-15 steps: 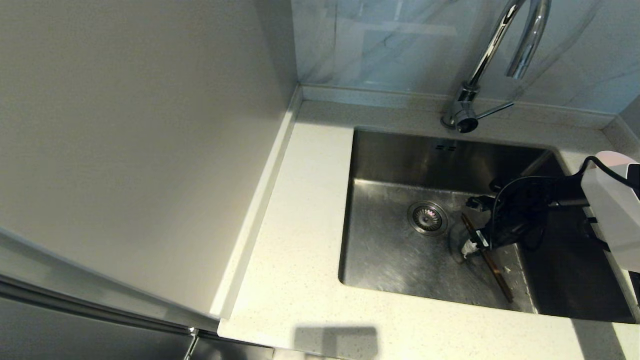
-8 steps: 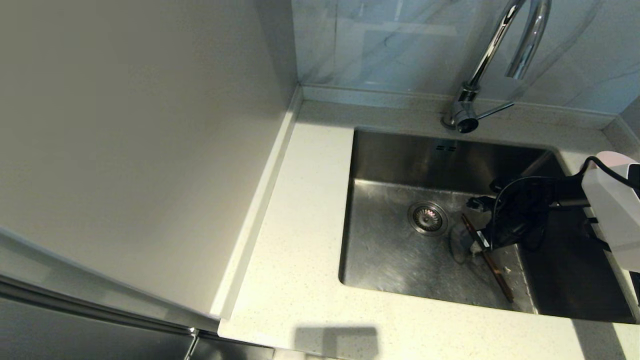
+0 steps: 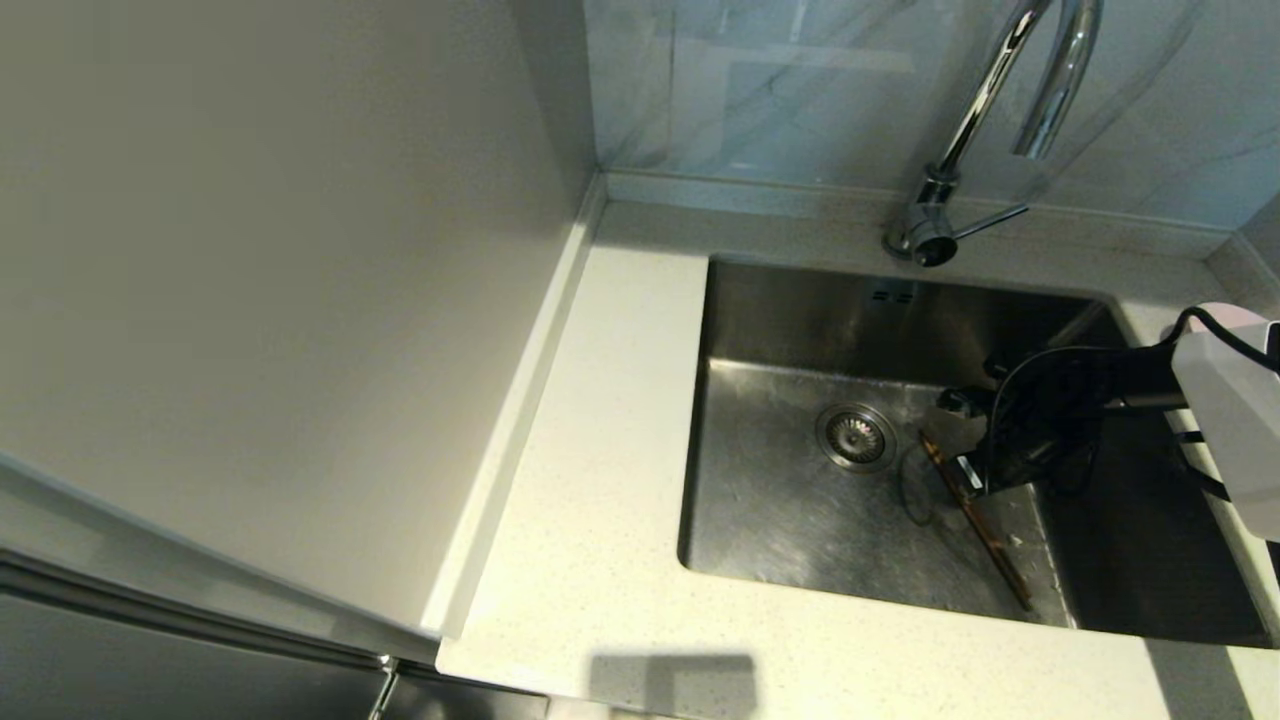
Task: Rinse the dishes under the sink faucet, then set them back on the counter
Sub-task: Place the chopsticks on the bowl
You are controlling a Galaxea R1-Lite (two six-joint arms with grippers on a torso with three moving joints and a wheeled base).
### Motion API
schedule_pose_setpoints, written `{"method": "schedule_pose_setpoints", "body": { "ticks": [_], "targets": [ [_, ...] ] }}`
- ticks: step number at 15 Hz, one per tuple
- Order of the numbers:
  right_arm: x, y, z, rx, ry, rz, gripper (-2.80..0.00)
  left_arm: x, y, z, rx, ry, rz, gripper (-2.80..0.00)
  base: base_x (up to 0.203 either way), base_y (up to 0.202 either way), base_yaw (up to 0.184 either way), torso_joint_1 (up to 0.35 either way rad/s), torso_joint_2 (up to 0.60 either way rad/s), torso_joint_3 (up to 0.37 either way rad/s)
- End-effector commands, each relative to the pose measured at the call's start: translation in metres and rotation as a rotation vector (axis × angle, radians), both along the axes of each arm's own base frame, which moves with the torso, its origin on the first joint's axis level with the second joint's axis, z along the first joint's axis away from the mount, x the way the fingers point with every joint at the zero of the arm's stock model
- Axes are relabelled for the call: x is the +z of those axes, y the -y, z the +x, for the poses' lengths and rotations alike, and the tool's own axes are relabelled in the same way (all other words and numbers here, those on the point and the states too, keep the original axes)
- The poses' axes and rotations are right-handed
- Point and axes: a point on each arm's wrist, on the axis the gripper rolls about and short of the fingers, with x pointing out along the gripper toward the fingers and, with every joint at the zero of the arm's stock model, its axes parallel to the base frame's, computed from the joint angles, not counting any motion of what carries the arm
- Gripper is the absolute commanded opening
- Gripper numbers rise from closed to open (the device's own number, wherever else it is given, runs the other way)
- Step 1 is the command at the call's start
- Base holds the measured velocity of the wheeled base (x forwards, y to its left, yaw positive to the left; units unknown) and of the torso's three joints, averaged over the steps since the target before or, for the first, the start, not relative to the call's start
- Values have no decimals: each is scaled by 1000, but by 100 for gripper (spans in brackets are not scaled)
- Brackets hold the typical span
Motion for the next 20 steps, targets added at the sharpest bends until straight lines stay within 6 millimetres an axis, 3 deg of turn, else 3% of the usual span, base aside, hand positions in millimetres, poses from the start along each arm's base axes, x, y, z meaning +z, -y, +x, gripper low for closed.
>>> {"method": "schedule_pose_setpoints", "body": {
  "ticks": [1, 7, 12, 13, 20],
  "targets": [
    [8, 0, -1, 1, 16, -4, -280, 0, 0, 0, 0, 3, -1, -280, 0, 0, 0, 0, 0, 0],
    [35, 0, -5, -7, 73, -27, -280, 0, 0, 0, 0, 3, -1, -280, 0, 0, 0, 0, 0, 0],
    [40, -2, -1, -13, 140, -58, -280, 0, 0, 0, 0, 3, -1, -280, 0, 0, 0, 0, 0, 0],
    [40, -4, 0, -11, 146, -60, 0, 0, 0, 0, 0, 3, -1, -280, 0, 0, 0, 0, 0, 0],
    [32, -5, -3, -6, 111, -42, 0, 0, 0, 0, 0, 3, -1, -280, 0, 0, 0, 0, 0, 0]
  ]
}}
